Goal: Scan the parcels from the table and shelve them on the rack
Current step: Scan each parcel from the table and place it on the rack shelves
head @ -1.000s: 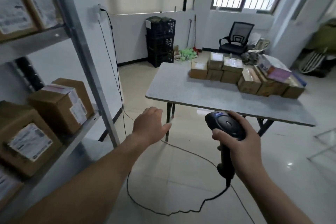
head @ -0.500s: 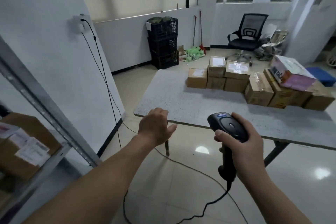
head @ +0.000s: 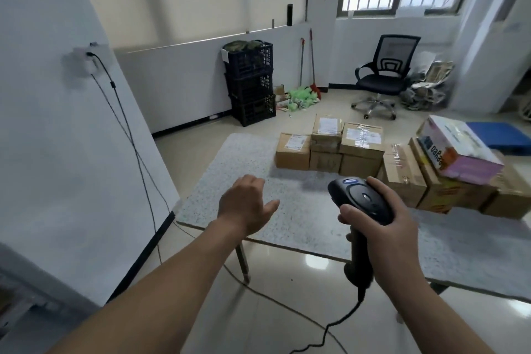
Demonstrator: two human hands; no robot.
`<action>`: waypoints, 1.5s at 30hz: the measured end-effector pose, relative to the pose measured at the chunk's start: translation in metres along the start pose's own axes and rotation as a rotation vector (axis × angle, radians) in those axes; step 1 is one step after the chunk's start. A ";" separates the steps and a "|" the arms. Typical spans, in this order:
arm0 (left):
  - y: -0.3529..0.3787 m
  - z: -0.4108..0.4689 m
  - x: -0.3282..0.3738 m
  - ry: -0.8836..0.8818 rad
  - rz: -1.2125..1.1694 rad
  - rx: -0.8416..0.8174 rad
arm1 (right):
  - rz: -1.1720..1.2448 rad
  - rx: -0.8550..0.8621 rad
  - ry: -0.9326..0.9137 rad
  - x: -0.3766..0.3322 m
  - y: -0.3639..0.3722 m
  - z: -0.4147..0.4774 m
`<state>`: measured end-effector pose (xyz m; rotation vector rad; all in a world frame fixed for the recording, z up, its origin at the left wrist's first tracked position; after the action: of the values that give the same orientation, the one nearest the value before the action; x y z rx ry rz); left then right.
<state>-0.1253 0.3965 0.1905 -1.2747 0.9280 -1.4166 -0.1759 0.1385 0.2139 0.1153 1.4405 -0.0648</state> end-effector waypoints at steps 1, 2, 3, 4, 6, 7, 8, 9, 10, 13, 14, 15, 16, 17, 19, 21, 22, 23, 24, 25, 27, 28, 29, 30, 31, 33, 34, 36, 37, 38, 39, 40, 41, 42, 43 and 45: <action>0.005 0.013 0.001 0.003 -0.003 -0.003 | -0.002 0.005 -0.007 0.000 0.000 0.011; 0.010 0.027 0.003 0.005 -0.013 -0.005 | -0.007 0.011 -0.016 0.001 0.000 0.023; 0.015 0.041 0.005 0.009 -0.028 -0.009 | -0.008 0.019 -0.023 0.001 0.000 0.035; 0.021 0.057 0.006 0.017 -0.044 -0.012 | -0.006 0.031 -0.029 0.002 0.000 0.048; 0.032 0.092 0.011 0.043 -0.084 -0.017 | -0.006 0.062 -0.040 0.005 0.001 0.075; 0.038 0.110 0.012 0.055 -0.105 -0.022 | -0.009 0.081 -0.042 0.007 0.002 0.089; 0.043 0.129 0.014 0.065 -0.123 -0.028 | -0.013 0.099 -0.042 0.010 0.003 0.103; 0.049 0.148 0.015 0.067 -0.138 -0.038 | -0.019 0.114 -0.041 0.012 0.005 0.118; 0.053 0.166 0.016 0.067 -0.156 -0.048 | -0.027 0.123 -0.039 0.014 0.008 0.131; 0.065 0.220 0.023 0.085 -0.168 -0.079 | -0.018 0.177 -0.039 0.018 0.012 0.168; 0.068 0.237 0.025 0.091 -0.169 -0.080 | -0.020 0.193 -0.040 0.021 0.013 0.180; 0.071 0.253 0.028 0.089 -0.173 -0.090 | -0.032 0.202 -0.038 0.024 0.014 0.190; 0.075 0.266 0.030 0.088 -0.181 -0.105 | -0.043 0.209 -0.032 0.027 0.015 0.198; 0.080 0.278 0.032 0.086 -0.191 -0.122 | -0.046 0.217 -0.027 0.029 0.016 0.207; 0.090 0.303 0.038 0.084 -0.200 -0.141 | -0.040 0.234 -0.012 0.035 0.014 0.226; 0.100 0.328 0.043 0.073 -0.206 -0.155 | -0.036 0.239 0.010 0.043 0.013 0.247; 0.106 0.339 0.047 0.072 -0.208 -0.162 | -0.033 0.236 0.022 0.047 0.011 0.258; 0.111 0.349 0.051 0.071 -0.208 -0.169 | -0.026 0.234 0.032 0.052 0.009 0.269; 0.117 0.359 0.055 0.070 -0.208 -0.171 | -0.020 0.239 0.042 0.058 0.007 0.280; 0.124 0.370 0.058 0.062 -0.207 -0.175 | -0.014 0.247 0.051 0.065 0.005 0.290; 0.140 0.390 0.066 0.039 -0.204 -0.190 | -0.011 0.249 0.066 0.079 0.001 0.311; 0.150 0.399 0.070 0.027 -0.203 -0.202 | -0.011 0.244 0.074 0.087 -0.001 0.321; 0.160 0.408 0.074 0.012 -0.207 -0.218 | -0.010 0.242 0.085 0.095 -0.003 0.331; 0.170 0.416 0.078 -0.003 -0.210 -0.233 | -0.006 0.244 0.099 0.102 -0.005 0.341; 0.179 0.423 0.082 -0.020 -0.208 -0.245 | -0.001 0.243 0.117 0.110 -0.007 0.350; 0.196 0.437 0.089 -0.054 -0.192 -0.257 | 0.007 0.226 0.147 0.123 -0.009 0.368; 0.203 0.444 0.093 -0.067 -0.184 -0.261 | 0.009 0.215 0.157 0.128 -0.010 0.376; 0.216 0.455 0.101 -0.088 -0.164 -0.265 | 0.008 0.200 0.171 0.139 -0.014 0.390; 0.222 0.460 0.105 -0.100 -0.153 -0.270 | 0.006 0.196 0.178 0.144 -0.017 0.395; 0.227 0.464 0.108 -0.111 -0.141 -0.276 | 0.005 0.192 0.183 0.149 -0.018 0.400; 0.232 0.468 0.111 -0.120 -0.130 -0.284 | 0.007 0.189 0.185 0.152 -0.020 0.405; 0.237 0.472 0.114 -0.130 -0.118 -0.298 | 0.009 0.185 0.187 0.155 -0.021 0.409; 0.242 0.475 0.116 -0.141 -0.107 -0.314 | 0.007 0.182 0.193 0.158 -0.022 0.413; 0.247 0.477 0.117 -0.152 -0.095 -0.332 | 0.009 0.177 0.199 0.161 -0.022 0.416; 0.252 0.478 0.117 -0.161 -0.082 -0.348 | 0.018 0.169 0.204 0.164 -0.023 0.418; 0.260 0.479 0.116 -0.176 -0.061 -0.368 | 0.038 0.157 0.222 0.169 -0.023 0.422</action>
<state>0.3941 0.2567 0.0448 -1.6843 1.0676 -1.1890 0.2593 0.0702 0.0981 0.2859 1.6540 -0.1371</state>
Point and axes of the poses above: each hand's wrist, its own z-axis towards the middle knuckle, its own y-axis out of the palm, x = y × z, the point moved 7 cm from there along z, towards the middle knuckle, and after that the axes turned 1 degree about -z, right-handed, at the moved point
